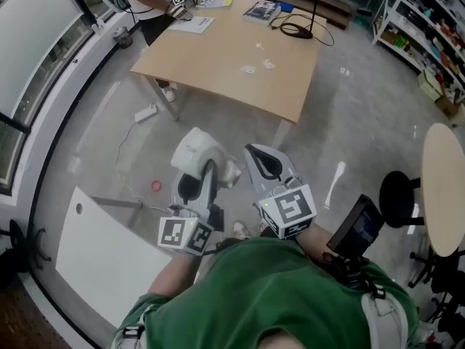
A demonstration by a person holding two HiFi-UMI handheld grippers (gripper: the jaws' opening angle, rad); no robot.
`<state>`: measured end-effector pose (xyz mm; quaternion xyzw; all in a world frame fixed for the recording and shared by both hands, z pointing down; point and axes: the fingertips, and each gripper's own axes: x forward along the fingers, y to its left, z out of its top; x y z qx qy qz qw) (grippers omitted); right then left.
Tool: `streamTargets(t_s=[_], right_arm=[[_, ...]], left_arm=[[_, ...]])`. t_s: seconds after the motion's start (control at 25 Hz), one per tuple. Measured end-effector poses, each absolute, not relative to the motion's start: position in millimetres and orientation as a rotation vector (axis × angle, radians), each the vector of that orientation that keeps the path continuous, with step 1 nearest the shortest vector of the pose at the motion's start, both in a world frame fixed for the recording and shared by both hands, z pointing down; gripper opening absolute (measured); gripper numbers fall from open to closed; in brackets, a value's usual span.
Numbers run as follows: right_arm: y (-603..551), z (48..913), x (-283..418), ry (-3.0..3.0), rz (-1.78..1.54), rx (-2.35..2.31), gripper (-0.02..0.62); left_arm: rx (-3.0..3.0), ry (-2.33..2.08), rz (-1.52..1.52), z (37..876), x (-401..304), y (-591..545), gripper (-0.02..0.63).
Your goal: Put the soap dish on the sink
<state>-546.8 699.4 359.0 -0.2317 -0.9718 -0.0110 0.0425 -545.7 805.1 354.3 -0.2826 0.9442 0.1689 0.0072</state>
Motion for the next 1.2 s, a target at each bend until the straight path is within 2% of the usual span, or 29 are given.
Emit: streamTargets(t_s=[0.68,1.2], right_arm=[[591.7,360.3,-490.9,-3.046,-0.026,-0.218,0.003],[448.3,361.3,-372.7,-3.044,0.004,0.232,0.003]], left_arm=[[-1.383,2.792,0.530,354.0,-519.7,687.9,0.161],[-1.842,2.584,0.506,354.6,-426.9,530.8,0.161]])
